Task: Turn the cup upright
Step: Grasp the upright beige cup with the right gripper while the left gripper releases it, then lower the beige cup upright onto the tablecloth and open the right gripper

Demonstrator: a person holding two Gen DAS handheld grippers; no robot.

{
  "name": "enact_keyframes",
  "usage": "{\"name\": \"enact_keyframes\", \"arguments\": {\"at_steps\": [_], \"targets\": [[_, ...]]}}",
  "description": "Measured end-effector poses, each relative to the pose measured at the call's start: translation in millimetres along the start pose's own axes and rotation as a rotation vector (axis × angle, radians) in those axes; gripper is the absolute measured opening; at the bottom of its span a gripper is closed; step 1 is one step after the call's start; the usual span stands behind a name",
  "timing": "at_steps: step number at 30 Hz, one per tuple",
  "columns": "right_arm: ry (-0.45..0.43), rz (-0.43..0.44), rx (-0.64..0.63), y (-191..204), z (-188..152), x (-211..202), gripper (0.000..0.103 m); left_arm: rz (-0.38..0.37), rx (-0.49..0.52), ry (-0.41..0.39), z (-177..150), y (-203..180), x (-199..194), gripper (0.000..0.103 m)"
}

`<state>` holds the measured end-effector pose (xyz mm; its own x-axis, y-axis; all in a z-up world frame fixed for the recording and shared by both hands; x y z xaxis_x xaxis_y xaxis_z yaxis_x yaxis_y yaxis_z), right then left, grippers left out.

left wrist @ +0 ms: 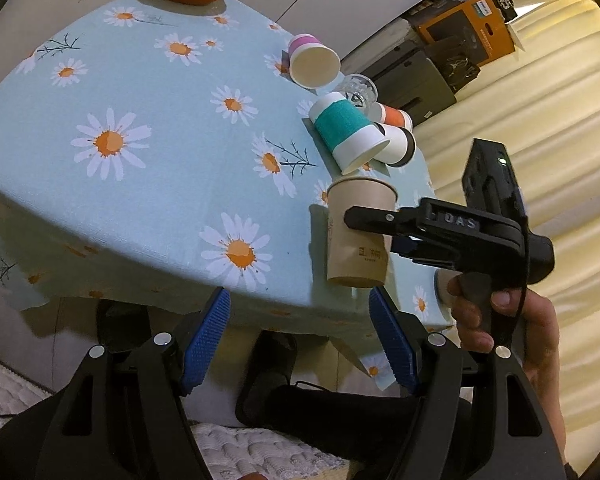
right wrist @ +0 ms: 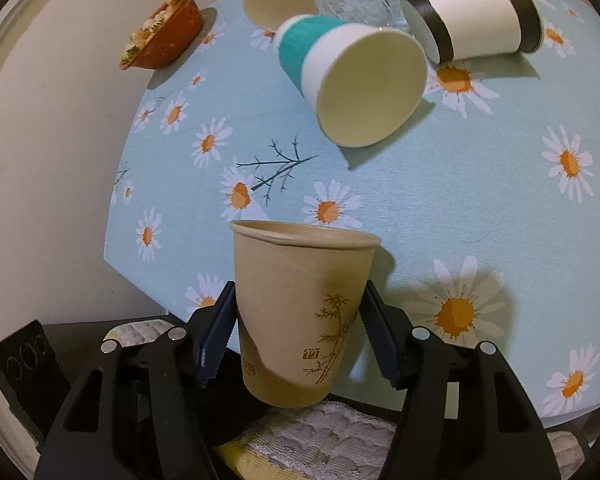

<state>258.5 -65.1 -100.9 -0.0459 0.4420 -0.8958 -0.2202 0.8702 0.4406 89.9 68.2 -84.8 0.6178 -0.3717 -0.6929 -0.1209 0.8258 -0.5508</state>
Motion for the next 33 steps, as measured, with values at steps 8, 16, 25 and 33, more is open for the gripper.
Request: {"name": "enact_keyframes", "arguments": {"at_steps": [8, 16, 25, 33], "targets": [[-0.277, -0.004, -0.153, 20.4, -31.2, -46.8, 0.061, -0.024, -0.004, -0.028, 7.9, 5.0, -5.5, 0.07], [-0.621, 0.052, -0.217, 24.6, -66.1, -77.3, 0.061, -0.065, 0.0, -0.081, 13.3, 6.3, -10.8, 0.07], [-0.917, -0.015, -0.266, 18.6, -95.0, -46.5, 0.061, -0.089, -0.002, -0.133, 12.8, 7.4, -17.1, 0.07], [-1.109, -0.131, -0.305, 19.3, -105.6, -14.8, 0.061, -0.077, 0.005, -0.148, 11.4, 12.9, -18.4, 0.07]]}}
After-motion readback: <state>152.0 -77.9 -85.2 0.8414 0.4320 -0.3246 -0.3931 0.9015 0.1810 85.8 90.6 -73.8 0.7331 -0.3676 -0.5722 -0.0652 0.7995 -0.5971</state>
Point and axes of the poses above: each gripper's, at about its wrist camera, not at the fingertips, and x roughly the way its jaws point, y to its left, z to its top, the point moved 1 cm from there along x, roughly the way its jaws point, and after that the axes turned 12 degrees about x, right-handed, at the moved point
